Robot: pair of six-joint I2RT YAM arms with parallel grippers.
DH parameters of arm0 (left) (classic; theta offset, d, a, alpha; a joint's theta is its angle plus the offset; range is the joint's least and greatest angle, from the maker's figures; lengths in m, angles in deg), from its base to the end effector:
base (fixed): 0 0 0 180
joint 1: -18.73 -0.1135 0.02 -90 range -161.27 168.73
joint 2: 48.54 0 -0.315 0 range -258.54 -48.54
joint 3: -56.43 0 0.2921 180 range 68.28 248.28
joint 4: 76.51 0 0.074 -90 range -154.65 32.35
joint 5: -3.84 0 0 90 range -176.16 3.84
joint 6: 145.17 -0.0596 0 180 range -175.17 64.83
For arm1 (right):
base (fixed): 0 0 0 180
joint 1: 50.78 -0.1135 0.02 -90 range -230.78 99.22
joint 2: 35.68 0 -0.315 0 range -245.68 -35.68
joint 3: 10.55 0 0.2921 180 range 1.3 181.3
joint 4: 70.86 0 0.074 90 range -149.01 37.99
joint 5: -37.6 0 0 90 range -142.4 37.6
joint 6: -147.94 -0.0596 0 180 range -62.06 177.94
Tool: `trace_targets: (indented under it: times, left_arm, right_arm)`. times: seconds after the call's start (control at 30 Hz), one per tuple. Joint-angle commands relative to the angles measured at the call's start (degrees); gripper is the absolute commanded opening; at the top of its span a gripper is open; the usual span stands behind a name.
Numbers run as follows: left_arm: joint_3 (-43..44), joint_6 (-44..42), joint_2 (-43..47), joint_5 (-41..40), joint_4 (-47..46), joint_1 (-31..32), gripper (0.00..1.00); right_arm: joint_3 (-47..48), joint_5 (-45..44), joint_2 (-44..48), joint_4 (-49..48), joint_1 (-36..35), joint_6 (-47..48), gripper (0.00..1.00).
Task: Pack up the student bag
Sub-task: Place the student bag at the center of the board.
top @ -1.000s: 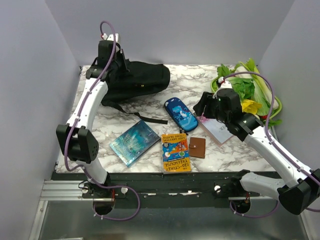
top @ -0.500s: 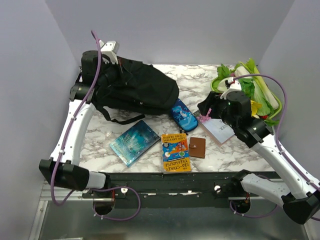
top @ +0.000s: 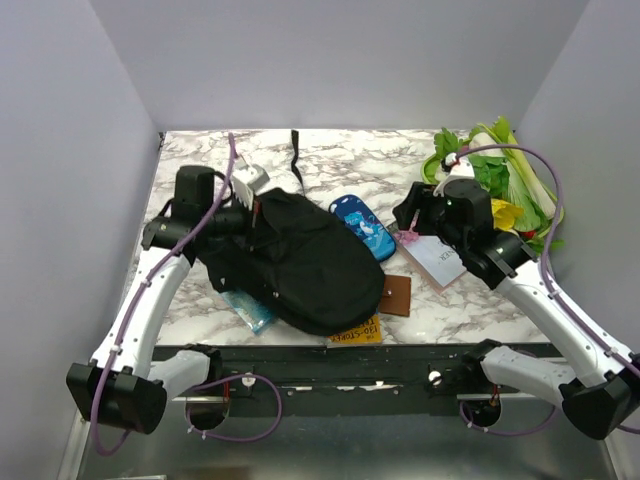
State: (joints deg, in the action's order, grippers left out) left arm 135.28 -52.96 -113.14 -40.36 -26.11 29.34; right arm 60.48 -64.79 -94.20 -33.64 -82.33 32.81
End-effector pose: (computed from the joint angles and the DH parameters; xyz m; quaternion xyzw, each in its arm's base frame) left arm 0.2490 -0.0901 0.4018 0.2359 0.8062 -0.3913 0.3758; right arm 0.2289 0.1256 0.3901 0.0112 0.8391 0.1746 0.5151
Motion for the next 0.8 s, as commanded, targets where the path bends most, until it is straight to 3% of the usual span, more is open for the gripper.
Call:
trace_targets:
  times: [0.0, 0.13, 0.27, 0.33, 0.53, 0.63, 0.73, 0.77]
  left_arm:
    - [-7.82, -22.41, 5.00, 3.51, 11.89, 3.44, 0.05]
    - [-14.00, -27.53, 9.21, -1.93, 12.18, 4.33, 0.25]
    - [-16.02, -27.01, 9.93, -3.87, 10.33, 4.33, 0.61]
    - [-16.11, -25.69, 9.49, -5.89, 8.32, 4.33, 0.67]
    - [-14.01, -15.78, 5.20, -22.04, -6.43, 4.24, 0.68]
    - [-11.38, -10.95, -0.06, -25.84, -9.09, 4.24, 0.66]
    - [-10.31, -10.57, -3.77, -22.62, -7.70, 4.24, 0.62]
    - [-10.84, -11.18, -3.69, -18.16, -7.35, 4.33, 0.61]
  right_arm:
    - [0.84, 1.30, -3.87, -2.86, -0.35, 2.10, 0.74]
    - [3.13, 4.29, -9.67, -4.70, -0.44, 1.75, 0.76]
    - [4.19, 5.53, -16.16, -6.38, -2.19, 0.96, 0.78]
    - [4.37, 5.00, -18.02, -7.08, -3.69, 0.26, 0.79]
    - [4.54, 1.06, -23.83, -8.66, -11.16, -3.35, 0.78]
    - [3.23, -0.18, -24.97, -9.89, -14.76, -6.16, 0.77]
    - [-0.01, -1.85, -24.54, -11.21, -19.15, -8.09, 0.76]
    - [-0.98, -2.03, -24.27, -11.30, -21.16, -9.40, 0.76]
